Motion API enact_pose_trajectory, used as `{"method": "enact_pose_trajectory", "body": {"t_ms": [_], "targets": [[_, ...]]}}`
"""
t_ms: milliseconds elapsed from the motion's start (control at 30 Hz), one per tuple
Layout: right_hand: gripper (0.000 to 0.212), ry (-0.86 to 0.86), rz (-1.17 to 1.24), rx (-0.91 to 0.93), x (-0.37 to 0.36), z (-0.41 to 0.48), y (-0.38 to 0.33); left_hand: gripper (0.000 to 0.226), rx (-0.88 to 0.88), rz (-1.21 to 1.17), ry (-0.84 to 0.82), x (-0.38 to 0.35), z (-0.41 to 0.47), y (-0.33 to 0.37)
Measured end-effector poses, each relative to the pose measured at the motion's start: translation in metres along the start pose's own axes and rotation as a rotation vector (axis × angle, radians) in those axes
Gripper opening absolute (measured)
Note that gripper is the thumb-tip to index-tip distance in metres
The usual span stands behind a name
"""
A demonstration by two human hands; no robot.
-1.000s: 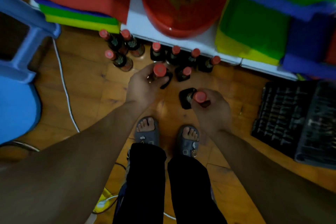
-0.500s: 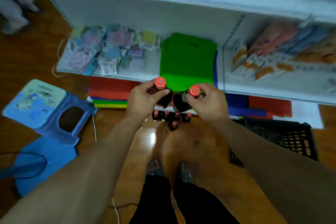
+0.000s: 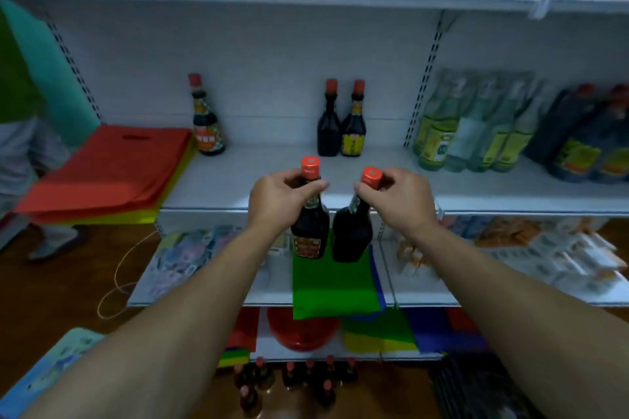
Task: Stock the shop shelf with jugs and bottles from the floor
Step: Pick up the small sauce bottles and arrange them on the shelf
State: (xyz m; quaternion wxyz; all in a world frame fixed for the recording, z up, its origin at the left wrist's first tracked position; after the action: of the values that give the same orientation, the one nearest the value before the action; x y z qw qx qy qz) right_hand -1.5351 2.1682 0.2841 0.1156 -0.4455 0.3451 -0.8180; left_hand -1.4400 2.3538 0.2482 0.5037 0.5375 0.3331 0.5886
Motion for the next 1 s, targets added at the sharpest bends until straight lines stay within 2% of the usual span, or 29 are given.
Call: {"method": "enact_pose_trajectory", "body": {"t_ms": [200, 500, 600, 733, 833, 1000], "targets": [[0.025, 0.075, 0.059, -0.021, 0.022, 0.039, -0.007, 0.043, -0.031, 0.016, 0.027, -0.015, 0.036, 0.034], [0.024, 0.091, 0.051, -0.007, 0.025, 0.124, 0.016, 0.037, 0.010, 0.071, 0.088, -0.062, 0.099, 0.044], [0.029, 0.068, 0.059, -0.027, 0.017, 0.160, 0.033, 0.034, 0.008, 0.069, 0.116, -0.079, 0.122, 0.044], [0.036, -0.020, 0.048, -0.013, 0.003, 0.197, 0.055, 0.015, 0.022, 0.109, 0.134, -0.099, 0.146, 0.040], [0.032, -0.065, 0.038, -0.020, -0.011, 0.212, 0.070, 0.009, 0.078, 0.057, 0.140, -0.112, 0.159, 0.030], [0.030, -0.059, 0.111, -0.016, -0.031, 0.228, 0.085, 0.030, 0.071, 0.059, 0.128, -0.125, 0.175, 0.025]]}}
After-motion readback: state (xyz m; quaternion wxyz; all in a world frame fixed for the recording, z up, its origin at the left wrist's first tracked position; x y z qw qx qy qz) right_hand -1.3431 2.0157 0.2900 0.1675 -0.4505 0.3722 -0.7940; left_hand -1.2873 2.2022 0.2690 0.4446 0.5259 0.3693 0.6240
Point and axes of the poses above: each hand's wrist, its own z-axis towards the middle knuckle, its own x-axis out of the back of the hand, y = z × x, the point moved 4 cm from there along z, towards the middle knuckle, and after that the axes turned 2 degrees about y, right-handed, at the moved point
